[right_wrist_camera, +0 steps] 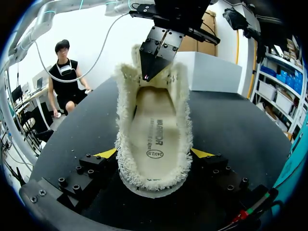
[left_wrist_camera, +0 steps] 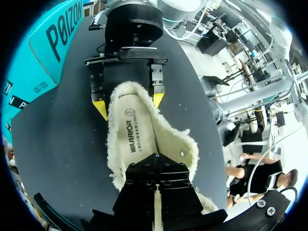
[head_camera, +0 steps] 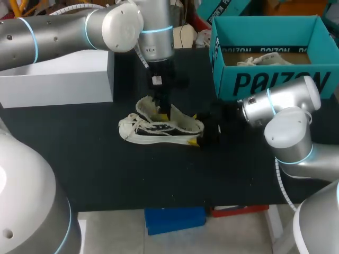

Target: Take the shoe out of the shoebox, open the shoe tongue, remove and reinsert the insole, then place the shoe into the shoebox

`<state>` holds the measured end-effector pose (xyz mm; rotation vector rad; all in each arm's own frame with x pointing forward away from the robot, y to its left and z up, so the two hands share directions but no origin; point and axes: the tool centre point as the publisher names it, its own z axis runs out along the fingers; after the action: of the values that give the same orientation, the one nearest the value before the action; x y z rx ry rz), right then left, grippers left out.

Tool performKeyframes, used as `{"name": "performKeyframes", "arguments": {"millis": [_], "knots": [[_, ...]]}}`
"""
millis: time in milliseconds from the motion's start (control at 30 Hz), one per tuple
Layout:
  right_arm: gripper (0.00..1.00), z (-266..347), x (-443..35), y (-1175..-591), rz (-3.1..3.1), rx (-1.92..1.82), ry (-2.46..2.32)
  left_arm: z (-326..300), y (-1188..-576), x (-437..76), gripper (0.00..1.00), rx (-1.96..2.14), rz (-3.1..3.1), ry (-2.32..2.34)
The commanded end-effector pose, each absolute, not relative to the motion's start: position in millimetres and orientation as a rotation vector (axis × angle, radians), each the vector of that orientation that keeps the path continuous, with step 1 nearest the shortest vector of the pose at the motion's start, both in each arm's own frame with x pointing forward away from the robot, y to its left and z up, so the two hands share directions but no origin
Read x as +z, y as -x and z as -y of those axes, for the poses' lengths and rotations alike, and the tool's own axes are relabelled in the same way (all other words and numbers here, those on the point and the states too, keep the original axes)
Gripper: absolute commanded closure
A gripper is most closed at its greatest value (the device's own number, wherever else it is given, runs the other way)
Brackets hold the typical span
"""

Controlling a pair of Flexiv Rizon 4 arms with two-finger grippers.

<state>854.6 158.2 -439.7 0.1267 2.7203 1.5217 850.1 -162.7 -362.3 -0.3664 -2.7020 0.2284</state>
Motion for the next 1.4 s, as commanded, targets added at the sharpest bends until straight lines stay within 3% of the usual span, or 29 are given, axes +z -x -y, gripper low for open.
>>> {"name": "performKeyframes", "arguments": {"millis": [33, 1367, 1400], "knots": [[1.0, -160.5, -444.8, -855.0, -2.721, 1.519, -0.129, 167.8, -850.6, -374.5, 1.0, 0.223, 2.692, 0.357], [1.0, -160.5, -444.8, -855.0, -2.721, 1.519, -0.129, 178.5, -818.9, -431.8, 1.0, 0.251, 2.718, 0.298], [1.0, -160.5, -444.8, -855.0, -2.721, 1.519, -0.129, 178.5, -818.2, -432.0, 0.87, 0.253, 2.716, 0.299]]}}
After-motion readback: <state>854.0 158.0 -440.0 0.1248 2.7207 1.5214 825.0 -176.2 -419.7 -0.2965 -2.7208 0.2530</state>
